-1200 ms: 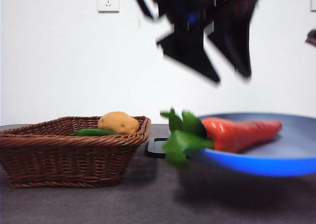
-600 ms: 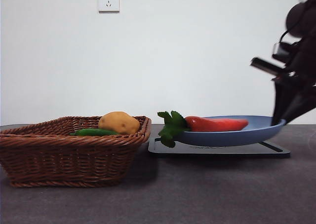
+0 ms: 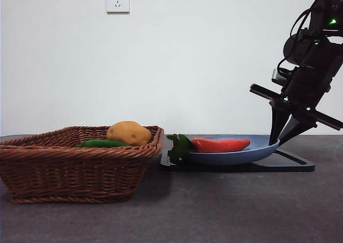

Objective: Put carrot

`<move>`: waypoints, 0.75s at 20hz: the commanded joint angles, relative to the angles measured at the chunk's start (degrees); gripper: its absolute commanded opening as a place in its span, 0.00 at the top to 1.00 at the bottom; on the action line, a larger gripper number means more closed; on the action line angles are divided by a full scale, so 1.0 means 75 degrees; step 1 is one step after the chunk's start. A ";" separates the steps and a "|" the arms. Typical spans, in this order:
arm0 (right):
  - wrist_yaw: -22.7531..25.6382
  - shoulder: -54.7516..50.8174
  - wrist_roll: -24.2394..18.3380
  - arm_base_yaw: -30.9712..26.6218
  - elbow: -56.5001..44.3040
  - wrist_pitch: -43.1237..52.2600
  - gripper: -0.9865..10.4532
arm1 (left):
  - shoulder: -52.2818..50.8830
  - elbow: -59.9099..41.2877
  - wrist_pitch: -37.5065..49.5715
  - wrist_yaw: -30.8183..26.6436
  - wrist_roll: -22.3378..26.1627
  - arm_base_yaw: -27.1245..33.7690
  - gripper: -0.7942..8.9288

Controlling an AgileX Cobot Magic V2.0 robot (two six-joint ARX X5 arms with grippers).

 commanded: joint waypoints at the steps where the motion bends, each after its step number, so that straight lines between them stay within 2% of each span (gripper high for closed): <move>1: -0.0015 0.0125 -0.0038 -0.0061 0.0166 0.0064 0.79 | 0.0099 0.0134 0.0125 0.0003 -0.0050 -0.0079 0.63; 3: -0.0017 0.0125 -0.0038 -0.0099 0.0166 0.0067 0.73 | 0.0099 0.0134 0.0192 0.0003 -0.0050 -0.0079 0.63; 7: -0.0093 -0.0119 -0.0149 -0.0280 0.0169 -0.0032 0.72 | 0.0157 0.0131 0.0717 -0.0119 -0.0015 -0.0079 0.63; 10: -0.0035 -0.0906 -0.0533 -0.0350 0.0169 -0.0720 0.72 | 0.0370 0.0131 0.1673 -0.1256 0.0356 -0.0073 0.63; 12: -0.0009 -0.1539 -0.0755 -0.0329 0.0166 -0.1256 0.76 | 0.0641 0.0131 0.2556 -0.2095 0.0446 -0.0026 0.63; 14: 0.0093 -0.2162 -0.1020 -0.0154 0.0160 -0.1749 0.81 | 0.0994 0.0131 0.3305 -0.2413 0.0443 0.0140 0.63; 15: 0.0408 -0.2492 -0.1177 0.0017 0.0160 -0.1988 0.84 | 0.1198 0.0131 0.3570 -0.2404 0.0443 0.0274 0.67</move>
